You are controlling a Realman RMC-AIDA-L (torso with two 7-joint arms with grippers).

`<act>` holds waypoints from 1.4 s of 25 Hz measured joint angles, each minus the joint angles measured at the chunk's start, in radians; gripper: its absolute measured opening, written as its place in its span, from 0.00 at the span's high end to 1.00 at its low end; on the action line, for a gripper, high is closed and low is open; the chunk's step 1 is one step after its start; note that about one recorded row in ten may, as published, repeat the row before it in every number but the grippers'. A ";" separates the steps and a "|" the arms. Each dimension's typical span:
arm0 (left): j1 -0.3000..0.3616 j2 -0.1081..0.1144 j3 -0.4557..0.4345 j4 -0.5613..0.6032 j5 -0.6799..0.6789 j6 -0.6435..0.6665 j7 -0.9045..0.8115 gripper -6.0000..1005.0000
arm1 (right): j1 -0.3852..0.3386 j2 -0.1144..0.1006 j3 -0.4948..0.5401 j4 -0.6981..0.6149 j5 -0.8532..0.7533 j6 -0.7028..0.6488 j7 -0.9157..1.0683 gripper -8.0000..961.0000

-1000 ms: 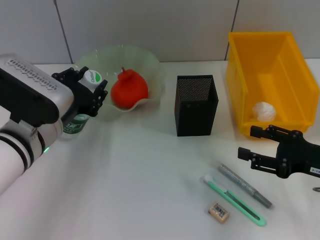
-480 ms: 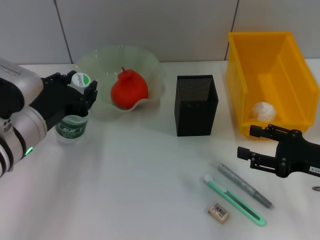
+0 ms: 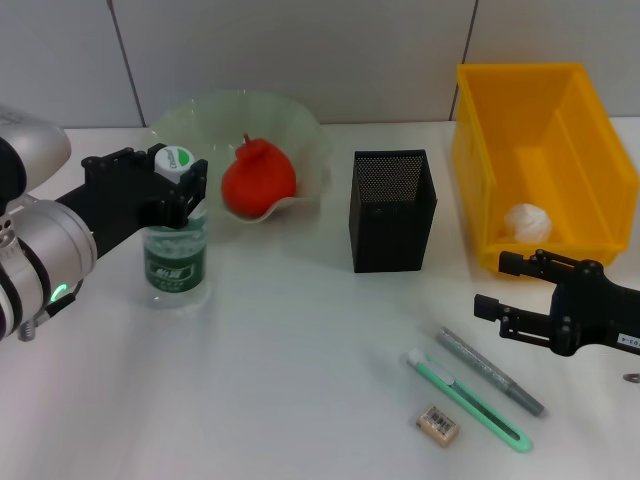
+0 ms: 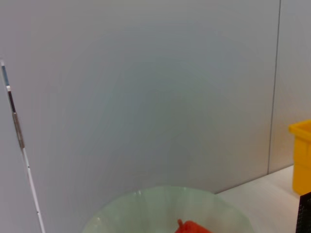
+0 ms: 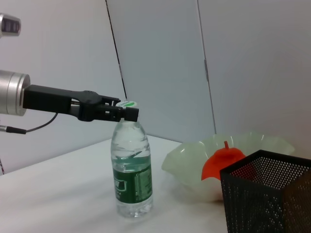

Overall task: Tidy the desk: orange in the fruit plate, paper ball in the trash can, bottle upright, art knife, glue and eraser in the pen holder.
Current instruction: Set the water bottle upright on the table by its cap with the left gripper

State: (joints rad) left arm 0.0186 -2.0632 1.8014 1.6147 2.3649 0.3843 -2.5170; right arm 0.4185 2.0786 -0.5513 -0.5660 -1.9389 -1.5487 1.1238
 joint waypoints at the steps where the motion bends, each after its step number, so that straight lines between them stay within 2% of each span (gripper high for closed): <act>1: -0.002 0.000 0.000 0.000 -0.005 0.001 0.000 0.55 | 0.000 0.000 0.000 0.000 0.000 0.000 0.000 0.22; 7: -0.012 0.001 -0.017 -0.003 -0.064 0.019 0.017 0.56 | 0.000 0.000 -0.003 0.000 0.000 0.001 -0.001 0.22; 14: -0.025 0.000 -0.087 -0.047 -0.288 0.065 0.201 0.56 | -0.004 0.001 -0.002 0.000 0.000 -0.006 -0.001 0.22; 18: -0.042 -0.003 -0.114 -0.080 -0.356 0.093 0.266 0.56 | -0.006 0.001 -0.003 0.000 0.000 -0.008 -0.001 0.22; 35: -0.106 -0.003 -0.132 -0.150 -0.374 0.097 0.299 0.56 | -0.002 -0.001 -0.003 0.021 0.000 -0.010 -0.007 0.22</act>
State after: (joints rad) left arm -0.0873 -2.0663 1.6697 1.4644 1.9914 0.4817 -2.2177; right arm 0.4164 2.0771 -0.5542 -0.5455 -1.9390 -1.5584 1.1171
